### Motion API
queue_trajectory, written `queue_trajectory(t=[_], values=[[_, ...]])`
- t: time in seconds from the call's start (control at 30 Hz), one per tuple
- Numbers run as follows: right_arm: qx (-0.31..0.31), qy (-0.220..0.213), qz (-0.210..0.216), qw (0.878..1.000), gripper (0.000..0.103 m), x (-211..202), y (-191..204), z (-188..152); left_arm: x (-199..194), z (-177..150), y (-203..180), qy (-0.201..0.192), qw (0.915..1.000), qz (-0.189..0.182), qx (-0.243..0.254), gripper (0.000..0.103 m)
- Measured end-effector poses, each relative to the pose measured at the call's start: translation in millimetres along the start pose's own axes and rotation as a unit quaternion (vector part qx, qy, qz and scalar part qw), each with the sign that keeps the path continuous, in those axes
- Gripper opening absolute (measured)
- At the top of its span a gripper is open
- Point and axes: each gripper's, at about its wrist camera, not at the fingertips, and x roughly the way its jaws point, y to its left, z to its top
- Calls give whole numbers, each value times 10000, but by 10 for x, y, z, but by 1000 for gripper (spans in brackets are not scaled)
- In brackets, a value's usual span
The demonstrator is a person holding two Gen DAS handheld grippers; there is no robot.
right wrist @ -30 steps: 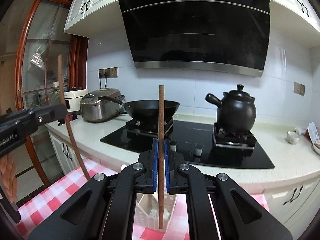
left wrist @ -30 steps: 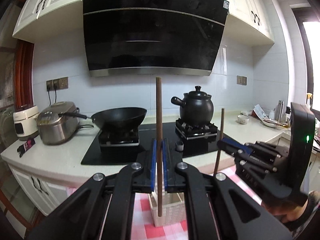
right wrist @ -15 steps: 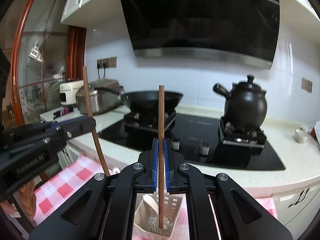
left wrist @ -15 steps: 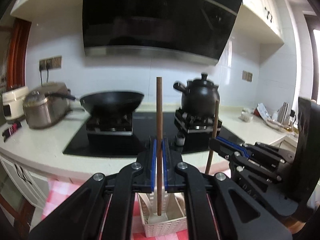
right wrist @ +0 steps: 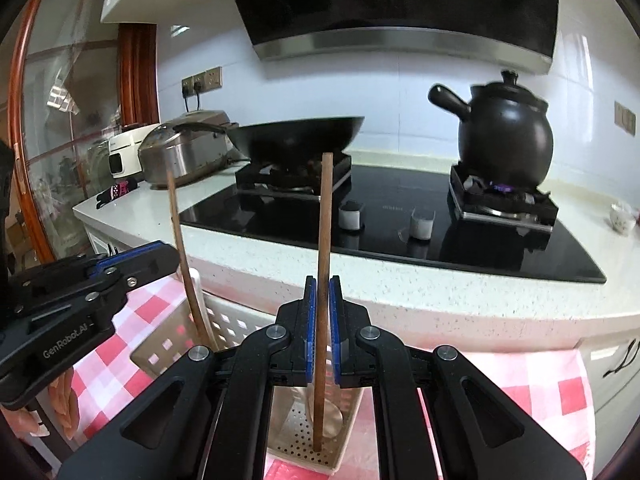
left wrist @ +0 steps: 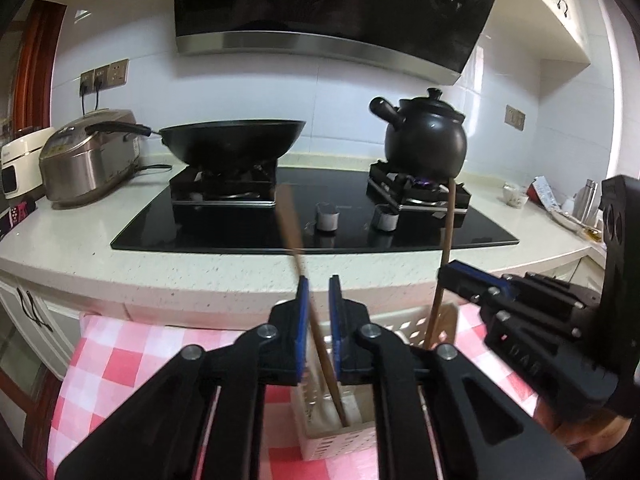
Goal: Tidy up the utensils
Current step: 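Lower the chopsticks into the basket, open both tools and withdraw, then move both tools down toward the remaining wooden chopsticks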
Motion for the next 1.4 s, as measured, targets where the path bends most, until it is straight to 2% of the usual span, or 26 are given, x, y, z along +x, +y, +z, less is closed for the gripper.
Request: queue_trajectory(t=[0.07,0.13,0.2,0.27,0.33,0.37,0.4,0.57,0.67,0.73,0.77,0.93,1.0,1.17,1.4], values=[[22,38,-30,10000,8,28,-41,-30,-6,-45,31,11,10000,24,16,21],[50,75,-13,10000,10,42,-66,-50,-28,-79,54,1,10000,22,20,36],[64,76,-25,9999,12,30,-78,-66,-70,-112,82,-35,10000,33,-3,43],[94,63,-25,9999,12,-13,-82,-77,-113,-135,96,-33,10000,70,-1,44],[110,43,-51,9999,21,-76,-90,-95,-181,-173,119,-18,9999,132,-7,47],[138,29,-49,9999,30,-110,-98,-107,-224,-186,129,-17,9999,158,-23,48],[195,7,-27,9998,34,-168,-108,-132,-266,-204,131,-21,9998,171,-42,51],[260,-29,-43,9996,34,-454,-73,-280,-516,-400,163,20,9997,177,-151,64],[264,-22,-46,9996,36,-678,-13,-431,-681,-540,165,62,9996,155,-208,79],[311,21,0,9995,44,-828,29,-568,-847,-686,181,85,9994,110,-307,90],[331,50,35,9994,53,-894,54,-633,-901,-740,183,93,9993,103,-341,91],[251,227,55,9994,64,-1199,232,-1031,-1253,-1118,247,108,9984,150,-533,98],[147,309,43,9994,76,-1284,330,-1187,-1368,-1240,259,78,9983,168,-560,98],[90,382,29,9992,81,-1487,491,-1526,-1624,-1527,220,19,9987,357,-363,98],[155,741,4,9971,84,-1512,526,-1848,-1708,-1830,204,366,9982,331,-343,98]])
